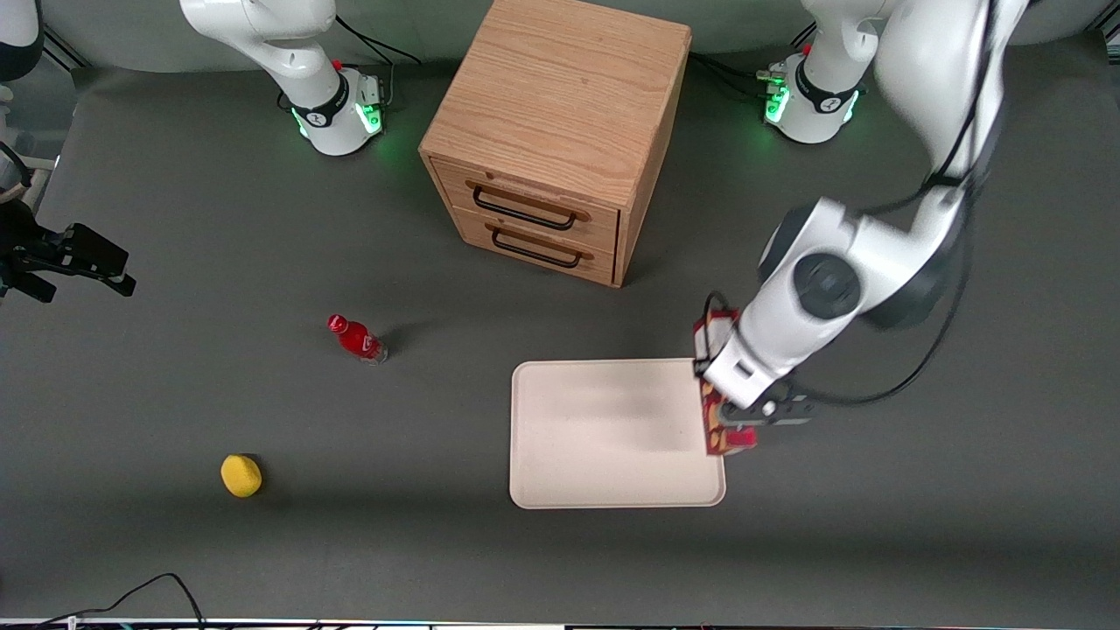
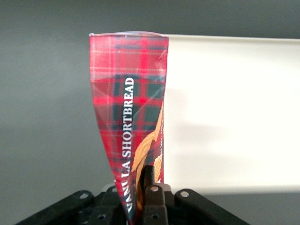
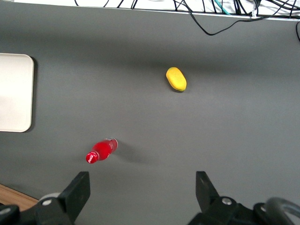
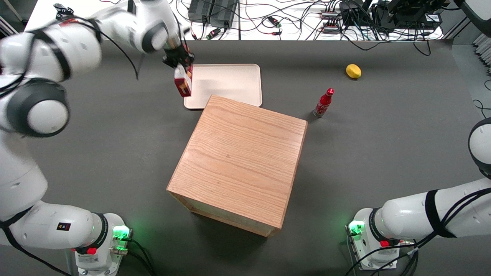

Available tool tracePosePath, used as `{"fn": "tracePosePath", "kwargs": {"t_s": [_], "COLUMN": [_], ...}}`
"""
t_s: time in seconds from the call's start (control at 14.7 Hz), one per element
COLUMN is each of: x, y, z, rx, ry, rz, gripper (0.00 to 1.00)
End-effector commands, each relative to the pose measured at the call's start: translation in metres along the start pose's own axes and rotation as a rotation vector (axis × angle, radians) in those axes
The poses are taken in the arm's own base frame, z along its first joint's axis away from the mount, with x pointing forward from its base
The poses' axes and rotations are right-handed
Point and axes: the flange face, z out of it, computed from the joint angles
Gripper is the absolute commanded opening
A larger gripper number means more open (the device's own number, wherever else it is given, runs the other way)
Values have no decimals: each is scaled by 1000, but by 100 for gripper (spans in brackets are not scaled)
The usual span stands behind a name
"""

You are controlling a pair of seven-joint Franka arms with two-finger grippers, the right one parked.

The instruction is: Place red cookie box on tray

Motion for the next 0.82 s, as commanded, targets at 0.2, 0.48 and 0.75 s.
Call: {"fn": "tracePosePath", "kwargs": {"t_s": [0.2, 0.48, 0.75], "x": [9, 8, -6], "y": [-2, -14, -79], "z": [52, -18, -163], "rx": [31, 120, 80], "ry": [108, 62, -109], "rz": [-27, -42, 44], "gripper": [100, 100, 100]}}
